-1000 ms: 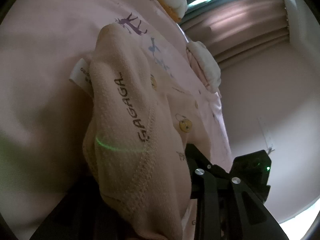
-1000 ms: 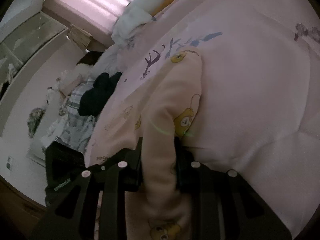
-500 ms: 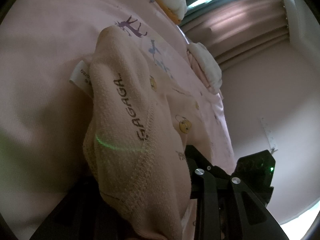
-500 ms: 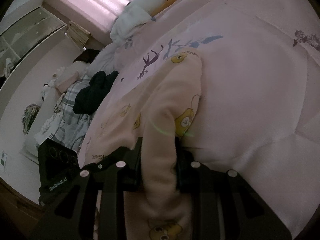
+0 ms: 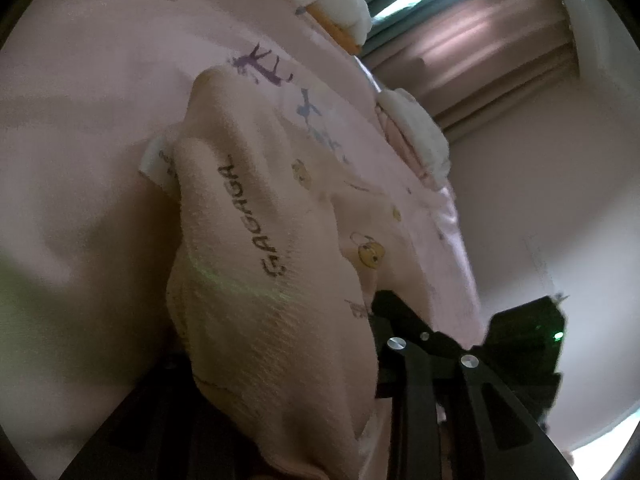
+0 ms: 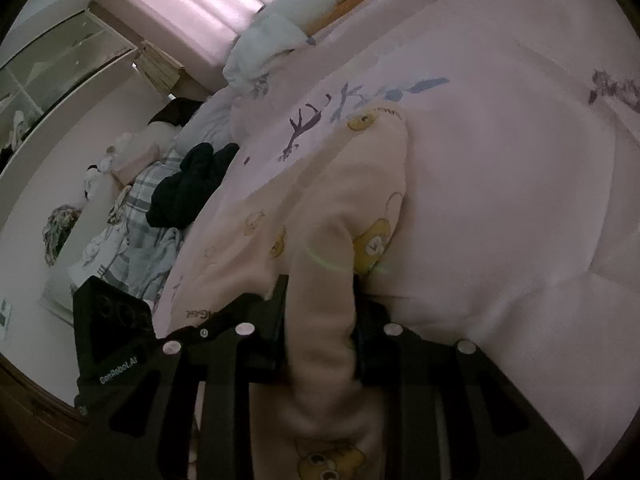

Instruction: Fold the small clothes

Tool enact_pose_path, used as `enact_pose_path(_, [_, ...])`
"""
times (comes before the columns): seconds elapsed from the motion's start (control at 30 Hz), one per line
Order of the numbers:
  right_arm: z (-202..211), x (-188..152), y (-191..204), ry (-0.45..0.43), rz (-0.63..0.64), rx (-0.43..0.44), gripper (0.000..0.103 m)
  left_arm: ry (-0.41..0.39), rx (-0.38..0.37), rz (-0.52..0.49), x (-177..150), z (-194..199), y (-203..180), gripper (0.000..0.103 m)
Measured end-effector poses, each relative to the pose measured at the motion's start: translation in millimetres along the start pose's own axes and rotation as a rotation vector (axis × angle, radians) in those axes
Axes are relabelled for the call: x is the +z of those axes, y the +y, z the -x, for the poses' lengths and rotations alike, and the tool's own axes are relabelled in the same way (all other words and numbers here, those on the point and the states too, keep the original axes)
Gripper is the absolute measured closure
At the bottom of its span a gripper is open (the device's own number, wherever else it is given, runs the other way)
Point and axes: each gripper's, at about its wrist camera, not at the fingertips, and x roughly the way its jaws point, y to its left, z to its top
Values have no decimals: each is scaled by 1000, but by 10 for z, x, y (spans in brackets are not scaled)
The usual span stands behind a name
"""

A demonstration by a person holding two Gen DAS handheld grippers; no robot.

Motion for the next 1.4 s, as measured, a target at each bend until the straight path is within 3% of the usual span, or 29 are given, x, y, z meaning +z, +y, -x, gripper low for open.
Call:
enact_pose_path(0.13, [93, 38, 73, -20, 16, 4, 78, -17, 73, -80, 38, 93, -280, 75])
enact_pose_path(0.23, [301, 134, 177, -77, 29, 38, 78, -80, 18, -119, 108, 274, -521, 75])
enact_pose_path(0.33, [582, 323, 350, -117, 79, 64, 79, -91, -65, -99, 293, 406, -777, 75])
enact_pose_path(0.43, [917, 594, 547, -155, 134, 77, 79, -139, -95, -207, 453, 537, -1257, 75])
enact_pose_path(0.53, [1269, 861, 674, -199, 142, 113, 78, -170, -140, -239, 532, 625, -1598, 75])
enact_pose_path(0.67, [1725, 1099, 831, -270, 203, 115, 78, -183, -206, -290, 719, 691, -1977, 75])
enact_pose_path(0.77, [1923, 1177, 901, -307, 245, 66, 78, -179, -213, -328, 750, 599, -2106, 75])
enact_pose_path(0.87, [1921, 1153, 826, -299, 254, 30, 78, -148, -196, -317, 705, 403, -1974, 75])
enact_pose_path(0.97, [1717, 1014, 551, -245, 198, -31, 78, -76, -131, -262, 505, 100, -1659, 75])
enact_pose_path(1.1, [1228, 663, 215, -129, 180, -192, 77, 3, 53, -272, 204, -370, -1201, 75])
enact_pose_path(1.2, [801, 524, -51, 8, 139, -264, 77, 63, 44, -202, 128, -600, -834, 75])
enact_pose_path(1.3, [683, 422, -172, 42, 115, -277, 76, 114, 93, -246, 28, -695, -719, 74])
enact_pose_path(1.4, [585, 344, -326, 83, 51, -318, 70, 99, 62, -209, 6, -678, -580, 68])
